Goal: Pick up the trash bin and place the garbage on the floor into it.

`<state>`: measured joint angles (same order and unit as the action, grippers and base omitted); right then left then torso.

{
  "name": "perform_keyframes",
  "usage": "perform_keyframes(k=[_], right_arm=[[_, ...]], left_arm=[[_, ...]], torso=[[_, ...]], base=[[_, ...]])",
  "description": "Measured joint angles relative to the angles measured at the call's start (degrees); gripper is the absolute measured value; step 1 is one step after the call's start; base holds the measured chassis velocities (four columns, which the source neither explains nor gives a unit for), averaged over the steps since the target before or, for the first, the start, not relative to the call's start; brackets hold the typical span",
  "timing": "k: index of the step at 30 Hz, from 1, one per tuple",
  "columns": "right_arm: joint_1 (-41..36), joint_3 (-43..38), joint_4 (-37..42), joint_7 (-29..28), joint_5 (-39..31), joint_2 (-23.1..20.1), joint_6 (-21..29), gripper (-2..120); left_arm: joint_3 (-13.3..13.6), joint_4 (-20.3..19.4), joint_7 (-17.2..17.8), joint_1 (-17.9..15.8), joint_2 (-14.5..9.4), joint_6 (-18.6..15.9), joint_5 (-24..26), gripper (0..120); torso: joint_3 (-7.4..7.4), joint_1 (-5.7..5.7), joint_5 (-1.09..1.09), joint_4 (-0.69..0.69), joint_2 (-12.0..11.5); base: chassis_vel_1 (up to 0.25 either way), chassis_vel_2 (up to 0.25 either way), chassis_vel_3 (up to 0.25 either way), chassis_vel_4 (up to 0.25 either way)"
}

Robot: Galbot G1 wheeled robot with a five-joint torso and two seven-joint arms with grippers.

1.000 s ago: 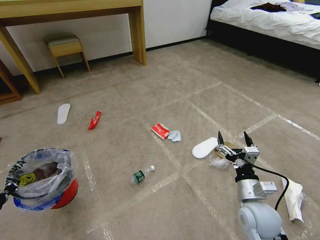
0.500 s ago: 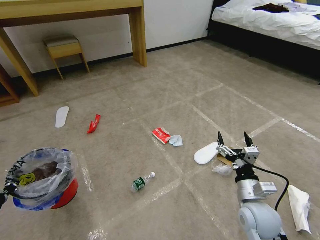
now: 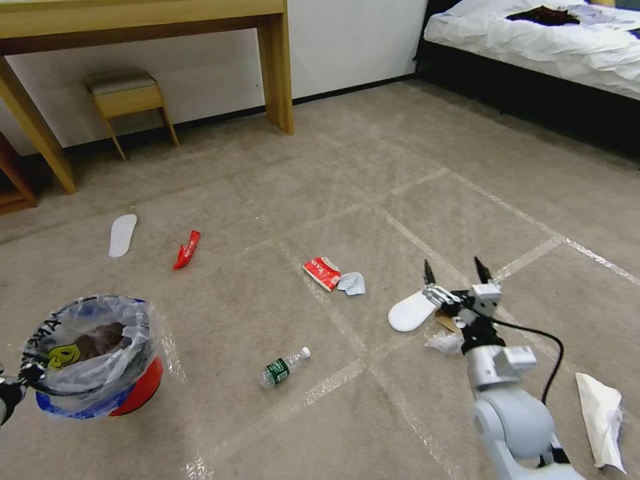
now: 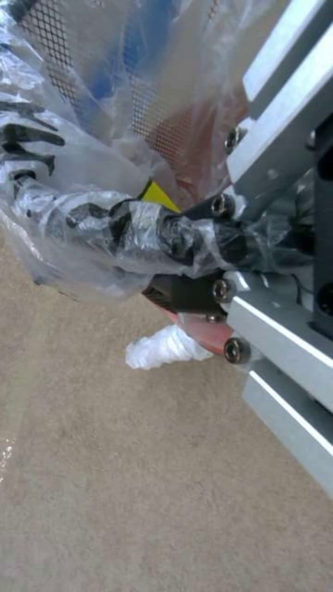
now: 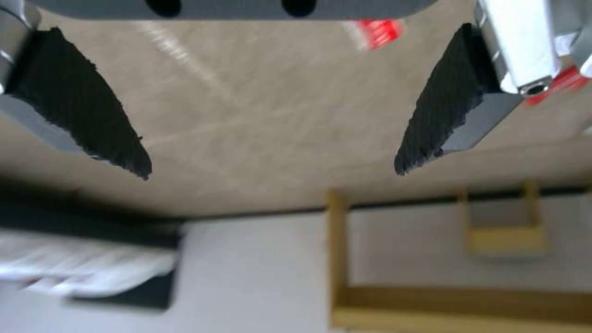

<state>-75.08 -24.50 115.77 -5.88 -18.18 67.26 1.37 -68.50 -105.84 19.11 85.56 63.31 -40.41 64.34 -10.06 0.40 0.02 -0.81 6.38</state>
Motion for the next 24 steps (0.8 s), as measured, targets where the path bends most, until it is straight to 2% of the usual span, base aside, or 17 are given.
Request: perform_keyframes(k=[1, 2, 4, 5, 7, 8, 10, 11, 13, 14, 15, 16, 18, 20, 21, 23, 24], right_arm=[[3.6, 3.9, -0.9, -0.8, -4.9, -5.5, 3.8, 100], [3.6, 3.9, -0.9, -0.8, -4.9, -5.5, 3.8, 100], [8.4, 9.0, -2.3, -0.8, -9.8, -11.3, 6.5, 100], [8.4, 9.0, -2.3, -0.8, -9.8, -11.3, 6.5, 100], [15.0, 16.8, -4.6, 0.0, -13.2, -16.0, 8.4, 100], [15.0, 16.8, -4.6, 0.0, -13.2, -16.0, 8.4, 100], [23.0, 27.8, -8.2, 1.9, -14.7, -19.4, 9.3, 100], [23.0, 27.8, -8.2, 1.9, -14.7, -19.4, 9.3, 100], [31.8, 38.2, -11.5, 4.5, -14.9, -20.2, 9.5, 100], [31.8, 38.2, -11.5, 4.5, -14.9, -20.2, 9.5, 100], [36.5, 42.9, -13.4, 5.9, -14.5, -20.0, 9.2, 100], [36.5, 42.9, -13.4, 5.9, -14.5, -20.0, 9.2, 100], [45.1, 53.3, -18.7, 11.6, -12.2, -18.7, 8.2, 100], [47.6, 56.4, -20.4, 13.6, -11.0, -18.2, 7.7, 100], [52.6, 62.2, -24.1, 16.9, -8.5, -16.8, 6.9, 100], [55.4, 65.2, -25.9, 18.4, -7.2, -15.9, 6.9, 100], [59.7, 69.6, -29.0, 20.3, -4.9, -14.1, 7.0, 100]], left_arm=[[0.2, -0.5, 0.2, -0.1, 0.0, -0.1, 0.0, 0], [0.2, -0.5, 0.2, -0.1, 0.0, -0.1, 0.0, 0], [0.5, -1.0, 0.5, -0.1, 0.0, -0.2, 0.2, 0], [0.5, -1.0, 0.5, -0.1, 0.0, -0.2, 0.2, 0], [0.3, -1.8, 0.6, 0.2, 0.1, -0.3, 0.4, 0], [0.3, -1.8, 0.6, 0.2, 0.1, -0.3, 0.4, 0], [-0.3, -2.3, 0.7, 0.6, 0.7, -0.3, 0.4, 0], [-0.3, -2.3, 0.7, 0.6, 0.7, -0.3, 0.4, 0], [-0.9, -2.8, 0.7, 1.0, 1.4, -0.3, 0.4, 0], [-0.9, -2.8, 0.7, 1.0, 1.4, -0.3, 0.4, 0], [-1.1, -3.0, 0.7, 1.1, 1.7, -0.3, 0.3, 0], [-1.1, -3.0, 0.7, 1.1, 1.7, -0.3, 0.3, 0], [-1.7, -3.4, 0.9, 1.4, 2.5, -0.3, 0.2, 0], [-1.9, -3.6, 1.0, 1.5, 2.7, -0.3, 0.2, 0], [-2.5, -4.0, 1.0, 1.7, 3.3, -0.4, 0.2, 0], [-2.8, -4.2, 1.0, 1.9, 3.5, -0.4, 0.2, 0], [-3.4, -4.6, 1.1, 2.2, 3.8, -0.4, 0.3, 0]], torso=[[0.0, 0.0, -0.01, 0.01, 0.0], [0.0, 0.0, -0.01, 0.01, 0.0], [0.0, 0.0, -0.01, -0.02, 0.0], [0.0, 0.0, -0.01, -0.02, 0.0], [0.0, 0.0, 0.0, 0.0, 0.0], [0.0, 0.0, 0.0, 0.0, 0.0], [0.0, 0.0, -0.02, 0.0, 0.0], [0.0, 0.0, -0.02, 0.0, 0.0], [-0.01, 0.0, 0.0, -0.01, 0.0], [-0.01, 0.0, 0.0, -0.01, 0.0], [0.0, 0.0, -0.02, 0.01, 0.0], [0.0, 0.0, -0.02, 0.01, 0.0], [-0.01, 0.0, -0.02, 0.01, 0.0], [-0.01, 0.0, -0.02, 0.01, 0.0], [-0.01, 0.0, -0.02, 0.0, 0.0], [-0.01, 0.01, -0.02, -0.01, 0.0], [0.0, 0.01, -0.03, 0.0, 0.0]], base=[[0.0, 0.0, 0.0, 0.0], [0.0, 0.0, 0.0, 0.0], [0.0, 0.0, 0.0, 0.0], [0.0, 0.0, 0.0, 0.0], [0.0, 0.0, 0.0, 0.0], [0.0, 0.0, 0.0, 0.0], [0.0, 0.0, 0.0, 0.0], [0.0, 0.0, 0.0, 0.0], [0.0, 0.0, 0.0, 0.0], [0.0, 0.0, 0.0, 0.0], [0.0, 0.0, 0.0, 0.0], [0.0, 0.0, 0.0, 0.0], [0.0, 0.0, 0.0, 0.0], [0.0, 0.0, 0.0, 0.0], [0.0, 0.0, 0.0, 0.0], [0.0, 0.0, 0.0, 0.0], [0.0, 0.0, 0.0, 0.0]])
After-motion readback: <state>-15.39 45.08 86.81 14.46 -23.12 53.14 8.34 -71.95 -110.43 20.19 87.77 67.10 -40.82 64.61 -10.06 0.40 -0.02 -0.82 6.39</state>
